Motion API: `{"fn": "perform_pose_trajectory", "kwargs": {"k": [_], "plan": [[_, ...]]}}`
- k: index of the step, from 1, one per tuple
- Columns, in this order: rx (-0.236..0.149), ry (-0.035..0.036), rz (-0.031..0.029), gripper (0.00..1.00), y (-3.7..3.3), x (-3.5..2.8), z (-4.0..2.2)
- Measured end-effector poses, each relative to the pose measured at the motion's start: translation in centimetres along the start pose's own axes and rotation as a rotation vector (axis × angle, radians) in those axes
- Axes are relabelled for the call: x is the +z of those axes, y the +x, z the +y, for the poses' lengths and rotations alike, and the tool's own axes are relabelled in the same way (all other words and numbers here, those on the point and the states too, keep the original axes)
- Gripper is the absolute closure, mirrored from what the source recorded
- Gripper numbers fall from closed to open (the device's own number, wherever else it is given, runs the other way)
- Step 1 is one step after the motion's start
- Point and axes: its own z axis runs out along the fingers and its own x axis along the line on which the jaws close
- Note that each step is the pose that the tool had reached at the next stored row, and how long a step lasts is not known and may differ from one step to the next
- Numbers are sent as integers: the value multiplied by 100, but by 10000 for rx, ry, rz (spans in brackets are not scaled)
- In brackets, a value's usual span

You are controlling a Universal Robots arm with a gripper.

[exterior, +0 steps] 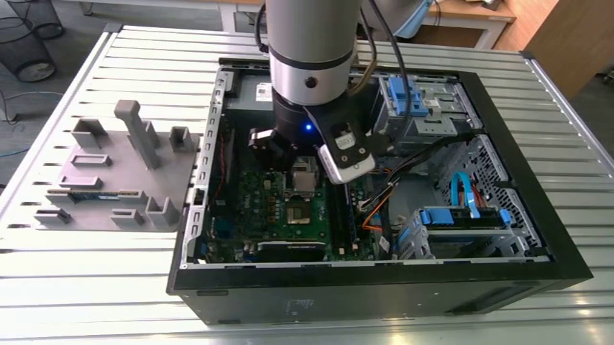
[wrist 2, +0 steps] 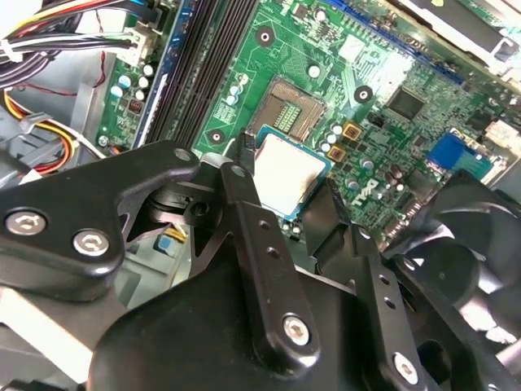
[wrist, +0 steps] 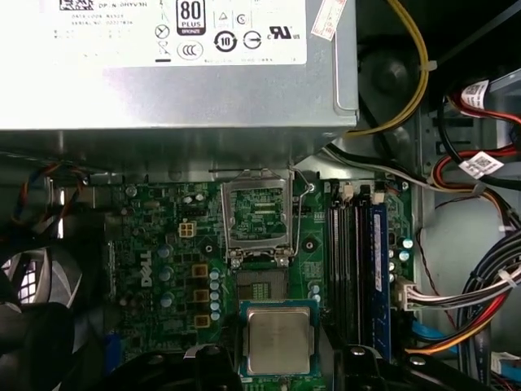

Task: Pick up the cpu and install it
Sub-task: 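Place the cpu into insertion slot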

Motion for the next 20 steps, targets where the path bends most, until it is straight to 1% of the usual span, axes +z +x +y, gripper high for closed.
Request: {"fn": "perform_pose_trajectory", "kwargs": {"k": [2,5,7,16,18,20], "plan": [[0,1,1,53,1,19,0],[0,4,2,53,1,22,0],[0,2,1,53,2,48,-1],[0,0,0,53,3,51,-1],[-1,-3,-1,53,5,66,0],[0,3,0,53,13,94,-1]]}}
